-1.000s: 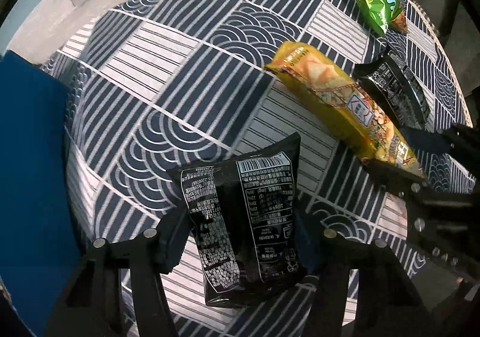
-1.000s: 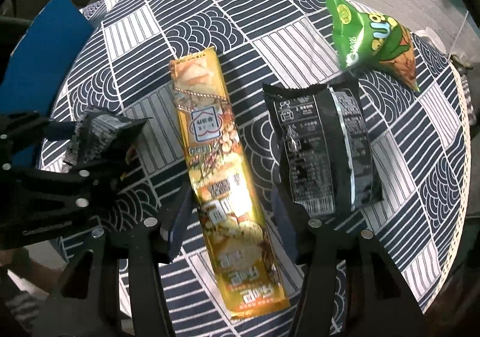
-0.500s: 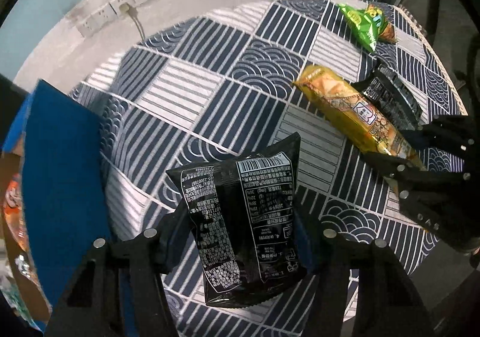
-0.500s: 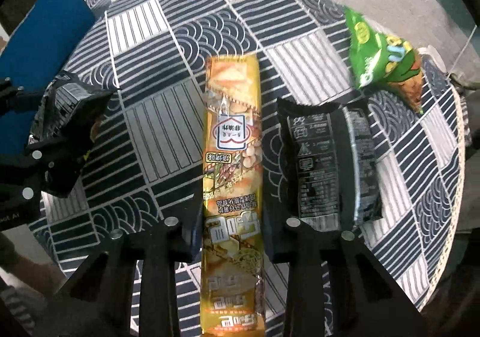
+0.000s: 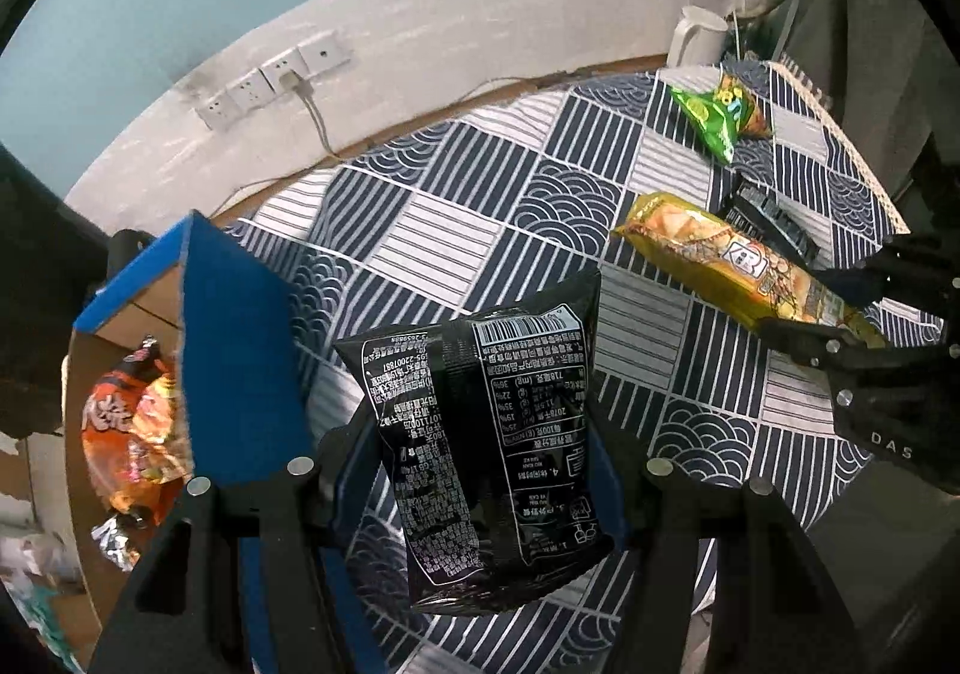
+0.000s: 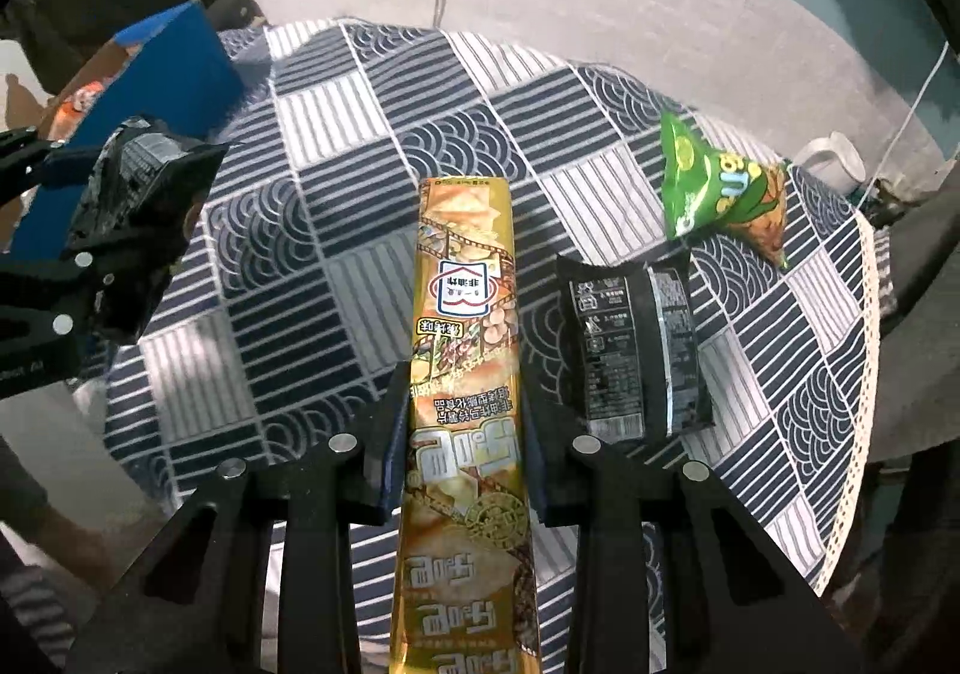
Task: Organize snacks
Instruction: 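Carry both packs over the box and open both tools to release them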
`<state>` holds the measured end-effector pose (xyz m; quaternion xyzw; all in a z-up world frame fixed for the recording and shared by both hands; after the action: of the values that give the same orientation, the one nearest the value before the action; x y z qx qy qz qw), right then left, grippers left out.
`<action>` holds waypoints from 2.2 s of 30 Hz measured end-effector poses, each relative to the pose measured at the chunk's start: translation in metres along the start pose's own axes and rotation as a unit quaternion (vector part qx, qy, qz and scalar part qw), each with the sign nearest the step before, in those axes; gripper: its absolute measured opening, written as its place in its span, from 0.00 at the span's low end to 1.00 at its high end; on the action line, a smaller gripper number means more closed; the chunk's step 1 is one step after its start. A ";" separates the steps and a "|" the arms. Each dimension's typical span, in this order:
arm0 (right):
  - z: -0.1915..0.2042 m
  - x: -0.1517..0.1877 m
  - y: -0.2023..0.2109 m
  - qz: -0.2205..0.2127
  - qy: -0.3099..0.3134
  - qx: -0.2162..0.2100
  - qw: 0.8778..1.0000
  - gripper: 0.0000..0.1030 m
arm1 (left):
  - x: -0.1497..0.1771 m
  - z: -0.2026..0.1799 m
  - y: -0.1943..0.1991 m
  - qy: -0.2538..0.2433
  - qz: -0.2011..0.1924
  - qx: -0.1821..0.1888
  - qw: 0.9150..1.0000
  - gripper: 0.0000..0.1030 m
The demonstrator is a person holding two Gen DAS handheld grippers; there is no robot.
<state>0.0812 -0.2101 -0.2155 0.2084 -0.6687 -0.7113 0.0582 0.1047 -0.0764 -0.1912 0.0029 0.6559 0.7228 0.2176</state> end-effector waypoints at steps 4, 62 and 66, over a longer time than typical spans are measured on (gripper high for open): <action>0.013 -0.004 0.016 -0.012 0.006 0.001 1.000 0.29 | 0.005 0.007 0.014 -0.007 -0.016 -0.012 1.000 0.60; 0.296 -0.146 0.034 -0.026 0.139 -0.087 0.986 0.30 | 0.116 0.252 0.037 0.152 -0.036 -0.075 0.985 0.60; 0.313 -0.147 0.026 -0.016 0.145 -0.090 0.985 0.30 | 0.125 0.263 0.031 0.164 -0.026 -0.080 0.983 0.60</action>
<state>0.0919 0.1309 -0.1520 0.3142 -0.5830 -0.7315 0.1620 0.0581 0.2111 -0.1603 -0.1503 0.6225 0.7577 0.1256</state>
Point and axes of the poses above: each gripper's, at about its wrist camera, not at the fingertips, and y roughly against the way its jaws point, z to its left, x to its underside, the point moved 7 cm from there along -y, roughly the way its jaws point, and after that the axes turned 6 degrees about z, right-handed, at the moved point
